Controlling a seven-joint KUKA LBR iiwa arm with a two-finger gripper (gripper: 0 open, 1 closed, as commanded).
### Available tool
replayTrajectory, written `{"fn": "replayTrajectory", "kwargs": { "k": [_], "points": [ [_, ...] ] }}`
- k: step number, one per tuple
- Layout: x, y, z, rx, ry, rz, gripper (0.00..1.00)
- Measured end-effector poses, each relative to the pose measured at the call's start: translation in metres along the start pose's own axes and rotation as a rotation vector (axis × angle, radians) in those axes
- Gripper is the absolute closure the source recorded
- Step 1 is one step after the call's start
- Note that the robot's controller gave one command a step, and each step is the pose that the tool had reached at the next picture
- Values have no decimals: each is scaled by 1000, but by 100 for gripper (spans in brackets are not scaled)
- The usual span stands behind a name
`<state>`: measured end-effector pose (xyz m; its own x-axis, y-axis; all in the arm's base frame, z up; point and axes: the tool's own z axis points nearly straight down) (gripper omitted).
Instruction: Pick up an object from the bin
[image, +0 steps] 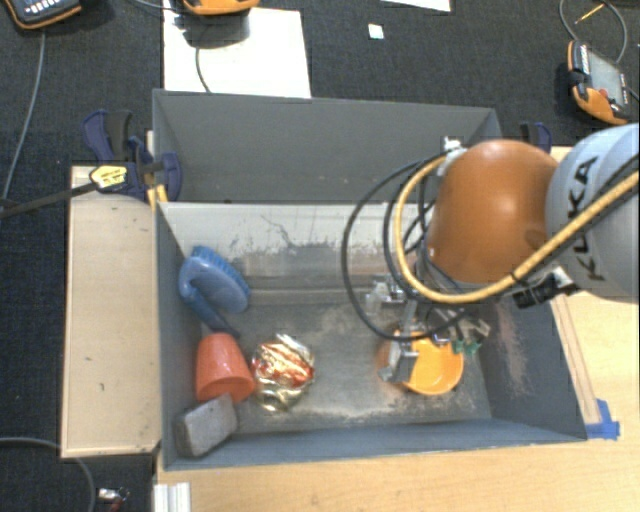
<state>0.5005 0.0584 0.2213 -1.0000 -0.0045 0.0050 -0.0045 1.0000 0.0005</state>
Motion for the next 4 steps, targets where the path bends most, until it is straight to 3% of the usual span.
{"fn": "replayTrajectory", "kwargs": {
  "k": [1, 2, 3, 4],
  "points": [
    [-2, 0, -4, 0, -8, 4, 0],
    [-19, 90, 99, 0, -11, -235, 0],
    [-26, 141, 60, -3, -16, 130, 0],
    [-42, 135, 111, 0, -11, -385, 0]
  ]
}}
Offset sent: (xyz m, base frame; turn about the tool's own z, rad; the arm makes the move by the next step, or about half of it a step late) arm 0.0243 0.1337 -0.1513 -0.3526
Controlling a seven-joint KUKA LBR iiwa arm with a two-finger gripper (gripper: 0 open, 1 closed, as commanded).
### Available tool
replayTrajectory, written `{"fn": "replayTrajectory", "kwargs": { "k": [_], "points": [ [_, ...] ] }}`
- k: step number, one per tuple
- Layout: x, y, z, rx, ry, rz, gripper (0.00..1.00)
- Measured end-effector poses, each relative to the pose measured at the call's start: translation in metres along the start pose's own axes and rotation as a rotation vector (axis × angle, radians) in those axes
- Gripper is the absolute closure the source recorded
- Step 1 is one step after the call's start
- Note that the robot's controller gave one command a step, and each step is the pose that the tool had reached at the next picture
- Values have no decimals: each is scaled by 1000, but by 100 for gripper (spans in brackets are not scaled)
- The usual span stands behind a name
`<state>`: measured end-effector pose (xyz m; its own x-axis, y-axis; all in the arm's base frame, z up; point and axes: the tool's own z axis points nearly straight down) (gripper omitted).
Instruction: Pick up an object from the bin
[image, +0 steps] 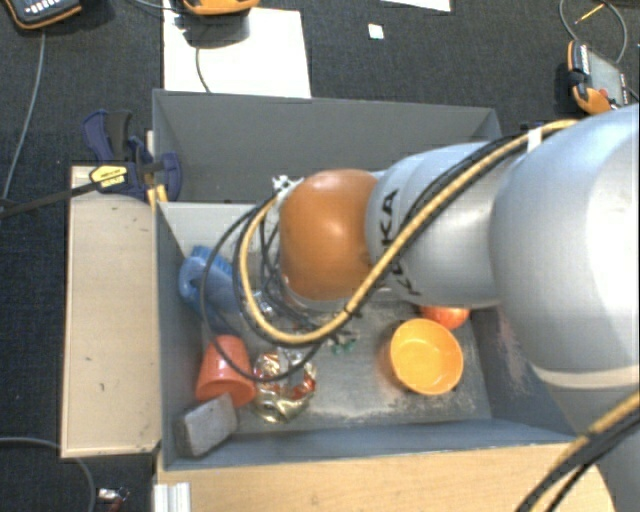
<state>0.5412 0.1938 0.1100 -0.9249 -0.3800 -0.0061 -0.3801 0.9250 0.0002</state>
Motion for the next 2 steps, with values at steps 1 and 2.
{"fn": "replayTrajectory", "kwargs": {
  "k": [1, 2],
  "points": [
    [38, 3, 36, 4, -13, 32, 0],
    [37, 2, 36, 9, -34, -439, 100]
  ]
}}
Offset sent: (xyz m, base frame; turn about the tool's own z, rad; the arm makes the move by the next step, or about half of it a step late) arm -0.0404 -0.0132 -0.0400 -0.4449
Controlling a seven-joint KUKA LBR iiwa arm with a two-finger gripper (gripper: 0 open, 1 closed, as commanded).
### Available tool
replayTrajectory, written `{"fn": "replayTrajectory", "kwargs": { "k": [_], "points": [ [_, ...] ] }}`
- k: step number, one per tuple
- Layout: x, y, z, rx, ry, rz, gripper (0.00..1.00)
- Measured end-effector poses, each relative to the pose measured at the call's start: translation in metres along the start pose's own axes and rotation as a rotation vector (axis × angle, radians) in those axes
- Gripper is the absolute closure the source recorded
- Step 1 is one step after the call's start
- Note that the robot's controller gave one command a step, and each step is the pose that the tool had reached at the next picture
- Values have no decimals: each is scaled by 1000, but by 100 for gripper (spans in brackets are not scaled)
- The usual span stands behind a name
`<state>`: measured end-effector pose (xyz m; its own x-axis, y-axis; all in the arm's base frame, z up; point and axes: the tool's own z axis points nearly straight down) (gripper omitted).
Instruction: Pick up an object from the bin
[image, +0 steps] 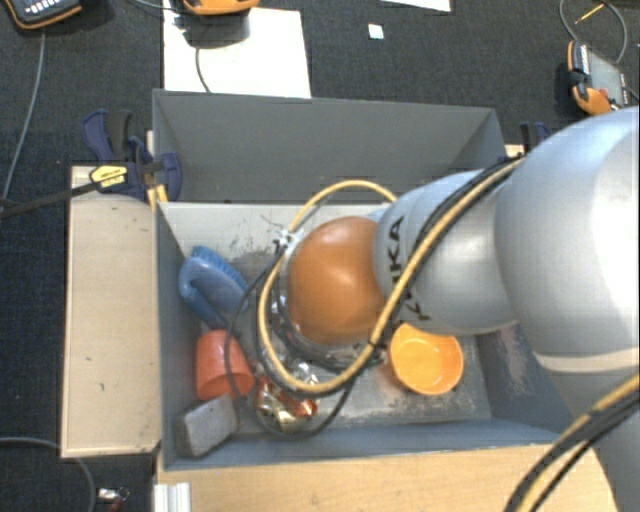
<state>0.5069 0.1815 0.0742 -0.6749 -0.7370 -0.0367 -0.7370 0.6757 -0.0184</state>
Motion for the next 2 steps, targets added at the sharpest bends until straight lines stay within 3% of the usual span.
{"fn": "replayTrajectory", "kwargs": {
  "k": [2],
  "points": [
    [0, 0, -8, -1, 2, 4, 100]
  ]
}}
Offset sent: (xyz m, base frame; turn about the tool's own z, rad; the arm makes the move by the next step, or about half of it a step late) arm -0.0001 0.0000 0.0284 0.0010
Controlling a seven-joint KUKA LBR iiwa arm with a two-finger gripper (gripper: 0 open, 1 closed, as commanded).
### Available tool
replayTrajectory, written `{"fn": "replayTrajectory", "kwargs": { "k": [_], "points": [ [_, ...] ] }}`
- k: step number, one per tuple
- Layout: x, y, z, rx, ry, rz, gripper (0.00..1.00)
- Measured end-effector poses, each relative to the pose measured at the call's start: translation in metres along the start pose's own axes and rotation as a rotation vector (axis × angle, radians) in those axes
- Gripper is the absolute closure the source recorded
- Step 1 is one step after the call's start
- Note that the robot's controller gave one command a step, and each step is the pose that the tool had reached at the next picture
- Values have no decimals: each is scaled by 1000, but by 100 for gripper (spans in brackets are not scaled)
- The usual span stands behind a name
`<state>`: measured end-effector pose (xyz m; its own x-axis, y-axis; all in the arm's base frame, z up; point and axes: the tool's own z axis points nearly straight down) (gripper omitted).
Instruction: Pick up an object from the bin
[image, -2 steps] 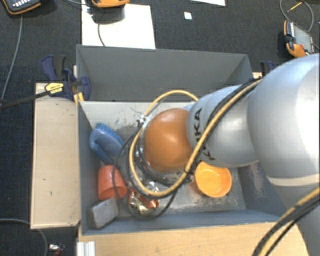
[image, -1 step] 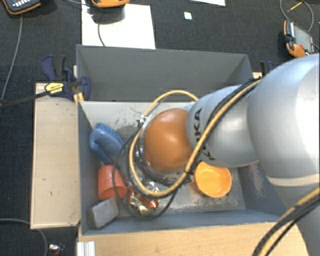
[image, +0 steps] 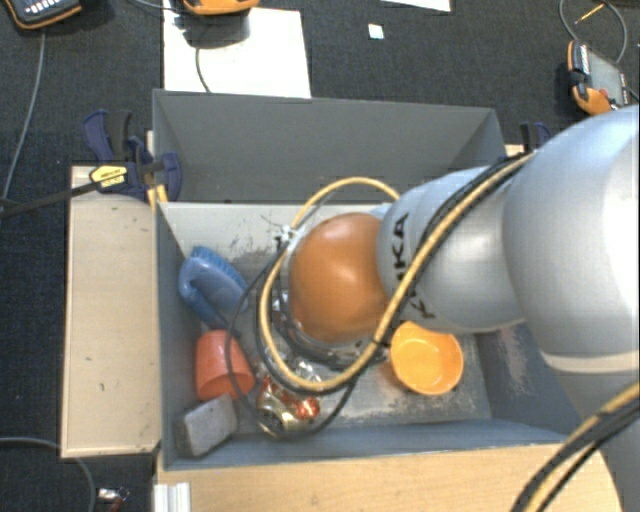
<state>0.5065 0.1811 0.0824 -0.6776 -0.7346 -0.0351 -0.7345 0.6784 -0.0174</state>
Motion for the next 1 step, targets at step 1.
{"fn": "replayTrajectory", "kwargs": {
  "k": [1],
  "points": [
    [2, 2, -19, -6, 9, 0, 100]
  ]
}}
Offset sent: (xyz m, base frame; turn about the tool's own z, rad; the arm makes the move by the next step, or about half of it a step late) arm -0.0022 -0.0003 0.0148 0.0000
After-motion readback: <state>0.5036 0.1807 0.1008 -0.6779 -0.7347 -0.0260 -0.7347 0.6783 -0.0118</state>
